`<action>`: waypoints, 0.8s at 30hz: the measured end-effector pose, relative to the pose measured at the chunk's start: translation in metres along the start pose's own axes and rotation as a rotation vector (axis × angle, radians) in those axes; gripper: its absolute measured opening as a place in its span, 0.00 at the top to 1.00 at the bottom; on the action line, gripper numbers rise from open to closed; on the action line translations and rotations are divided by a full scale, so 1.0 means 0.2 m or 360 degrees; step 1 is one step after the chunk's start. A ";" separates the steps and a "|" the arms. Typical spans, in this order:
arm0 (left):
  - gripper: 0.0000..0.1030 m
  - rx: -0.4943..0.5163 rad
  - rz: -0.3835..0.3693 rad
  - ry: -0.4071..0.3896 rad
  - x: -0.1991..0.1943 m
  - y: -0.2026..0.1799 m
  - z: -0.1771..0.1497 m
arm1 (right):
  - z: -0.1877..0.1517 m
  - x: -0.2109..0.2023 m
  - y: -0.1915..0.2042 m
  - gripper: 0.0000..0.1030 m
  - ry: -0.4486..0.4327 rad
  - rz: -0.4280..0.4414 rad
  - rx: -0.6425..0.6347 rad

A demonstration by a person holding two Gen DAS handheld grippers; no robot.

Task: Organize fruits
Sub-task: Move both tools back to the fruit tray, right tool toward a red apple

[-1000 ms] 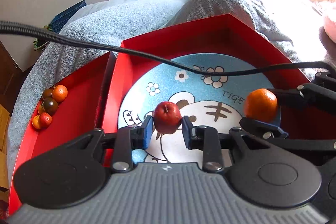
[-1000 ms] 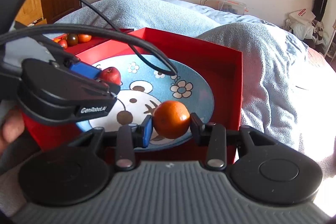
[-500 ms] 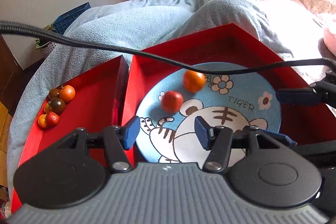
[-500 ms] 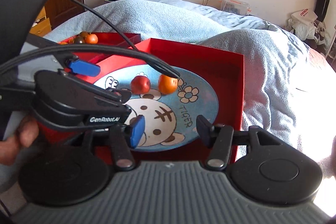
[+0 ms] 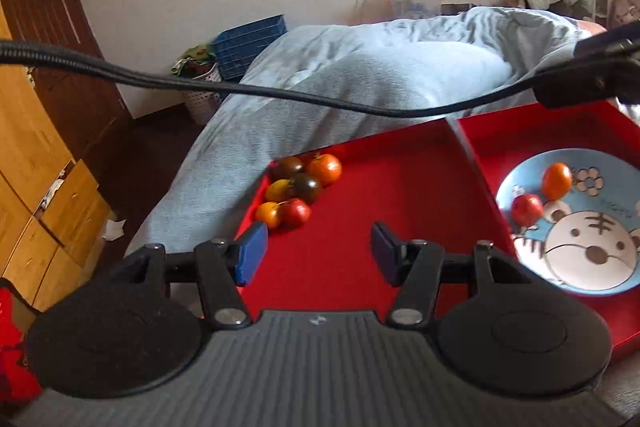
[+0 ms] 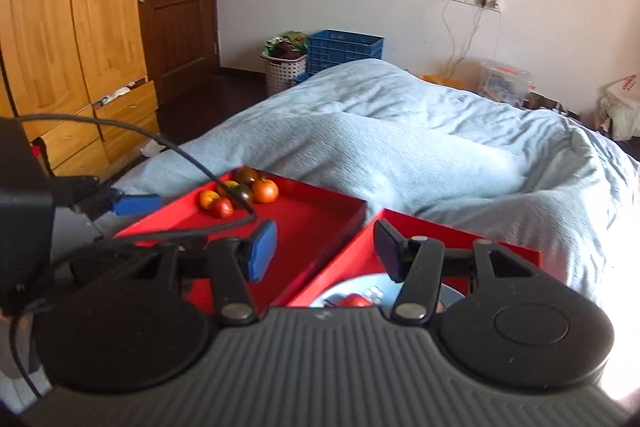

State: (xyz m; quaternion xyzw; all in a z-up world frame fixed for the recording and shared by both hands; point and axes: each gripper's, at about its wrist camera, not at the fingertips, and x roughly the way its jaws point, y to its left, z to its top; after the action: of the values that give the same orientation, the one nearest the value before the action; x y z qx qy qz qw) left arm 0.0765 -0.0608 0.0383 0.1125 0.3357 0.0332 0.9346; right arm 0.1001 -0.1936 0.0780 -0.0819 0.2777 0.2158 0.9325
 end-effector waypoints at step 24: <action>0.34 -0.0113 -0.0031 0.0105 0.15 0.35 -0.28 | 0.05 1.18 0.57 0.57 0.0573 0.0280 -0.0332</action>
State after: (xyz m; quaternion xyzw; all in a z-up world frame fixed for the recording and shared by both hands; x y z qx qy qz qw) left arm 0.0663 0.0220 -0.0058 0.0747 0.3661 0.0397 0.9267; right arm 0.2312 -0.0051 -0.0482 -0.1906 0.4218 0.3058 0.8320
